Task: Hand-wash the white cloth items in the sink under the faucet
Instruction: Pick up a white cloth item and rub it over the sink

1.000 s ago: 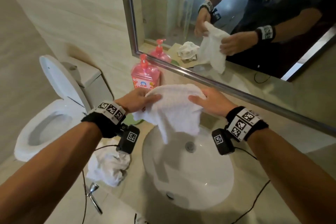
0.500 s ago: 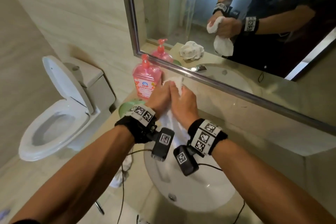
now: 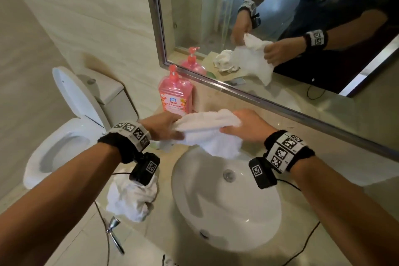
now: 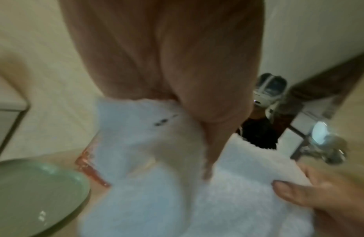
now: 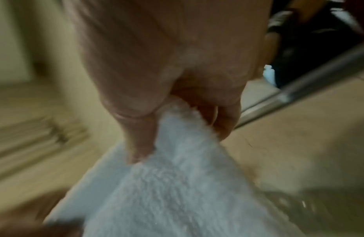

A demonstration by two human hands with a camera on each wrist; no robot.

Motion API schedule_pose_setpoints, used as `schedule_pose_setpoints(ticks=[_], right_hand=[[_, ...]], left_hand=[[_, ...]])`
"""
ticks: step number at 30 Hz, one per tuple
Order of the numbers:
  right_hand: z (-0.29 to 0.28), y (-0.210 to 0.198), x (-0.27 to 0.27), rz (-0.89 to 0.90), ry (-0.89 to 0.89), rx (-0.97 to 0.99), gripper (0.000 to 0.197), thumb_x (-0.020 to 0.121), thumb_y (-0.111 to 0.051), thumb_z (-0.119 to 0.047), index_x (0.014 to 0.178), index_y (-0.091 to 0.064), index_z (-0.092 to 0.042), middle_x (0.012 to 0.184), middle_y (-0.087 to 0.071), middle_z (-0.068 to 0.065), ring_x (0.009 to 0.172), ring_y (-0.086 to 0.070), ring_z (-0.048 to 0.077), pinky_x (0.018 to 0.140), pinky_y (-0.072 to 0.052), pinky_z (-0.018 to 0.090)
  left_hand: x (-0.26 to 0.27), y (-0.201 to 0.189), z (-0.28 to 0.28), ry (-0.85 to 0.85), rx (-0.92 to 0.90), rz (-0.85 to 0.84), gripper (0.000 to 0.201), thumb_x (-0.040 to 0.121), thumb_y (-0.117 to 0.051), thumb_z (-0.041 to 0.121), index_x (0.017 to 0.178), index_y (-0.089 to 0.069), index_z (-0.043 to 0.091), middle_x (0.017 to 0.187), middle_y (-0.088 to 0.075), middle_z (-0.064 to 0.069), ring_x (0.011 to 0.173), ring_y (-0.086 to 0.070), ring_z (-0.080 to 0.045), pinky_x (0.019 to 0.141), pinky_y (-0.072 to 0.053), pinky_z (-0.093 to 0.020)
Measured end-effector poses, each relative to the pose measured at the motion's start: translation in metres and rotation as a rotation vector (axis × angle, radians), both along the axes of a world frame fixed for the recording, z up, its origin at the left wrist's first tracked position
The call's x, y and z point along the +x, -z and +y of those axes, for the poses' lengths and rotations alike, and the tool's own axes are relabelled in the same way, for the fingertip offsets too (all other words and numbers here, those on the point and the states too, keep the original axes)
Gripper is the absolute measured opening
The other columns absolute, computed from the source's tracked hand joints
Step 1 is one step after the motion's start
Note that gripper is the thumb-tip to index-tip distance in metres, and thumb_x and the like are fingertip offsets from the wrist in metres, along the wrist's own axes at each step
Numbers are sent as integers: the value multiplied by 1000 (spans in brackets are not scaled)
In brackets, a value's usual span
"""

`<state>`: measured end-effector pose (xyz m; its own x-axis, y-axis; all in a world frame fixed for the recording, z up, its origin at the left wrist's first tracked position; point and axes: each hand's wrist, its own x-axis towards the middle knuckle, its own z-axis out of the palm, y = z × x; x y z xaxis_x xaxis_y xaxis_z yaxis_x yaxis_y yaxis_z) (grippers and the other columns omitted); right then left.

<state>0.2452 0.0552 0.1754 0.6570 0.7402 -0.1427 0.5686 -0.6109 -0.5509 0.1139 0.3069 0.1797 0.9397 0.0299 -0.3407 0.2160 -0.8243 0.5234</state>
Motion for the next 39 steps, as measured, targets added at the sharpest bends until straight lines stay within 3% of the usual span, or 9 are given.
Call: schedule_pose_setpoints(ticks=[3, 9, 17, 21, 24, 27, 30, 33, 39], right_hand=[[-8, 12, -4, 381, 316, 359, 31, 87, -77, -32, 112, -72, -14, 104, -75, 2, 99, -71, 18, 86, -58, 37], [58, 20, -61, 365, 406, 664, 25, 91, -63, -53, 94, -68, -28, 86, -75, -13, 82, -73, 5, 65, -57, 20], [80, 24, -56, 325, 468, 671, 51, 94, -49, -64, 118, -66, -22, 98, -75, -8, 88, -70, 1, 70, -58, 18], [65, 17, -33, 288, 549, 544, 41, 98, -51, -54, 104, -68, -17, 97, -72, 3, 89, -69, 16, 77, -57, 32], [50, 12, -23, 246, 403, 424, 39, 95, -57, -54, 103, -65, -17, 94, -69, -1, 95, -67, 21, 79, -53, 34], [39, 5, -27, 126, 58, 228, 59, 70, -72, -65, 108, -59, -22, 92, -64, -10, 83, -62, 7, 66, -46, 14], [31, 9, -25, -66, -119, -113, 70, 71, -83, -39, 126, -49, -11, 100, -58, -3, 92, -59, 16, 69, -41, 14], [19, 20, -18, -94, -41, -189, 45, 83, -74, -25, 123, -59, -13, 116, -67, 6, 109, -62, 26, 83, -47, 27], [9, 34, -10, 603, 484, 449, 36, 85, -77, -19, 119, -66, -17, 114, -73, 7, 106, -69, 24, 95, -56, 44]], left_hand=[[-4, 5, -7, -261, -379, -206, 19, 93, -65, 27, 107, -69, 15, 98, -70, -1, 90, -66, -22, 75, -52, -22], [24, -1, -71, -599, -1032, -287, 37, 101, -46, 47, 106, -65, 15, 110, -71, -9, 106, -67, -27, 97, -53, -45], [30, 0, -76, -575, -800, -289, 34, 99, -40, 46, 83, -61, 25, 98, -69, -10, 97, -66, -28, 95, -53, -52], [18, 0, -69, -387, -830, -169, 32, 85, -55, 61, 87, -75, 36, 93, -75, 5, 92, -71, -18, 87, -56, -37], [11, -6, -45, -116, -312, -58, 37, 71, -72, 66, 93, -66, 36, 82, -71, 15, 76, -66, 6, 67, -50, -9], [7, 0, -22, -26, 132, 8, 47, 70, -82, 34, 109, -61, 20, 99, -69, 3, 91, -66, -15, 80, -55, -28], [6, 10, -11, 23, 340, 40, 42, 77, -73, 18, 117, -59, 14, 103, -67, -4, 95, -63, -26, 81, -52, -34], [3, 18, 7, -35, 170, 45, 36, 85, -66, 19, 120, -62, 16, 108, -67, 0, 98, -62, -21, 81, -45, -27], [2, 26, 4, -468, -500, -251, 28, 83, -69, 42, 101, -69, 20, 90, -72, 6, 80, -66, -11, 70, -52, -24]])
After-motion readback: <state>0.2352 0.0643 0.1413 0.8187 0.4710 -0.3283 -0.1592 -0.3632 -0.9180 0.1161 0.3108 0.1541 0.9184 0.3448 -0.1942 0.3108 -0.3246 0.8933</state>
